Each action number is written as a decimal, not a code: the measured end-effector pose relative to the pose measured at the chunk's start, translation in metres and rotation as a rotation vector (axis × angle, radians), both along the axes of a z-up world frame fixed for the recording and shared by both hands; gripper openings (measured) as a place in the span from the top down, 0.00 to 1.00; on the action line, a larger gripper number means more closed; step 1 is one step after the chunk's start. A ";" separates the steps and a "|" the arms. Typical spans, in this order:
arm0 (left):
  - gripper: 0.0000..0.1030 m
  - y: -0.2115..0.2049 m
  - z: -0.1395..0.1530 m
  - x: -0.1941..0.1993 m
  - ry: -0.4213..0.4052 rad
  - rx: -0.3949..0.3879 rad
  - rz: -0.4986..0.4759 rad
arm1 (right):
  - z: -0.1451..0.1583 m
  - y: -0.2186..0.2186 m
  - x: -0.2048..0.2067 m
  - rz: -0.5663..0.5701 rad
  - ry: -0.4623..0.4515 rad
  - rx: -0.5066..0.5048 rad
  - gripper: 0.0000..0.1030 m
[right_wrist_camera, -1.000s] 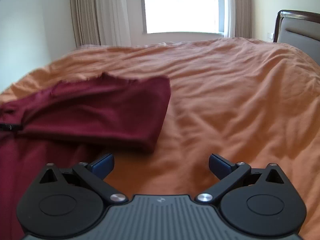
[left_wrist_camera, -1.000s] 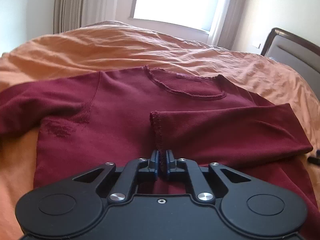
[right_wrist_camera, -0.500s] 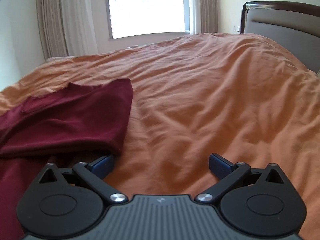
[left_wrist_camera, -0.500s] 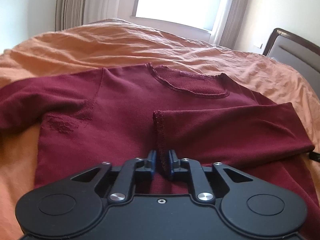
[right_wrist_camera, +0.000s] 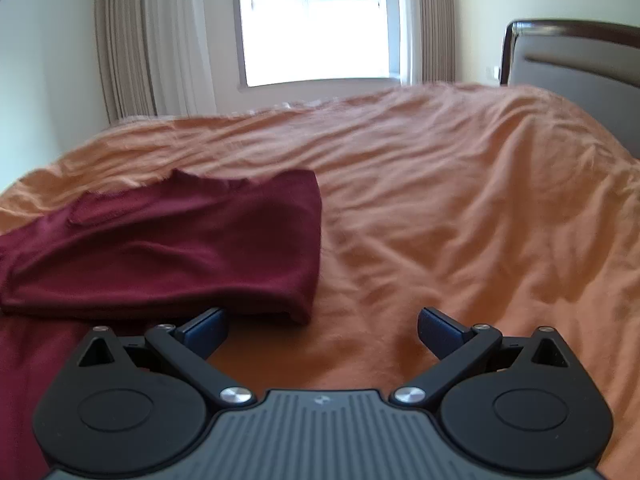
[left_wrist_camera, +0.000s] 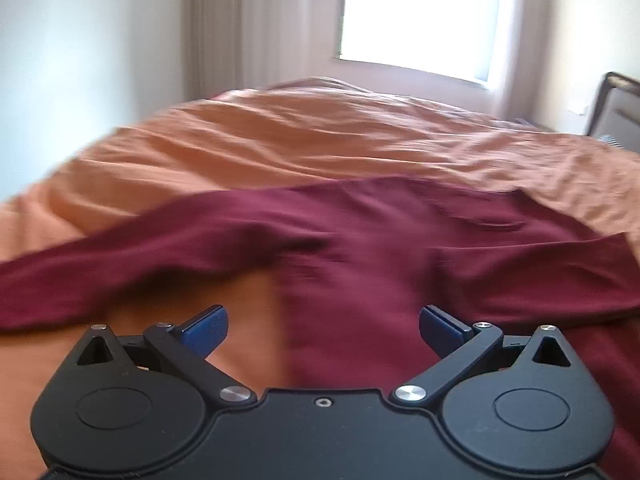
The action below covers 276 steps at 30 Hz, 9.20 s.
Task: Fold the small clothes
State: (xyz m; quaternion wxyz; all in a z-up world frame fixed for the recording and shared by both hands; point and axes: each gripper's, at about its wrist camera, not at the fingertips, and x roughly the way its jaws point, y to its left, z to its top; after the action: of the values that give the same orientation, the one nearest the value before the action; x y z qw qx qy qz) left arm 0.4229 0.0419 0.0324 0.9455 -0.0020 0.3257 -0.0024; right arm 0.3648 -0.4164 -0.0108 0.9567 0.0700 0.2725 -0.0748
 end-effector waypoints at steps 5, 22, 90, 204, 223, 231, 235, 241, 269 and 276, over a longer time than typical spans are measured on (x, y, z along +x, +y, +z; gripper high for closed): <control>0.01 0.076 0.004 -0.020 0.015 0.066 0.165 | 0.014 0.005 -0.018 0.083 -0.054 0.009 0.00; 0.03 0.254 0.005 -0.044 -0.035 -0.250 0.667 | 0.025 0.097 -0.047 0.480 0.035 0.097 0.00; 0.17 -0.112 0.014 0.029 -0.057 -0.150 -0.382 | 0.016 0.009 -0.056 0.268 -0.182 0.137 0.00; 0.24 0.064 -0.020 0.063 -0.010 -0.214 0.029 | 0.018 0.111 0.063 0.441 0.020 -0.052 0.36; 0.01 0.025 -0.027 -0.117 -0.036 -0.100 -0.181 | 0.011 0.063 -0.121 0.429 0.041 0.023 0.00; 0.01 0.027 -0.064 -0.173 0.039 -0.123 -0.198 | -0.017 0.062 -0.213 0.337 -0.027 -0.062 0.00; 0.01 0.027 -0.069 -0.189 0.050 -0.120 -0.199 | -0.024 0.065 -0.239 0.340 -0.051 -0.065 0.00; 0.17 0.027 -0.067 -0.197 0.102 -0.139 -0.169 | -0.025 0.065 -0.248 0.343 -0.094 0.036 0.11; 0.91 0.033 -0.044 -0.242 0.059 -0.154 -0.119 | -0.011 0.079 -0.276 0.328 -0.087 -0.001 0.92; 0.56 0.030 -0.037 -0.250 0.008 -0.125 -0.156 | -0.005 0.091 -0.284 0.369 -0.133 -0.128 0.41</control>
State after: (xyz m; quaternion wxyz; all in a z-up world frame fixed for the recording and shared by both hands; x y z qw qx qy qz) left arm 0.1728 0.0719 -0.0047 0.9391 -0.0355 0.3279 -0.0965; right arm 0.0809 -0.3252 -0.0158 0.9725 -0.0372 0.2117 0.0894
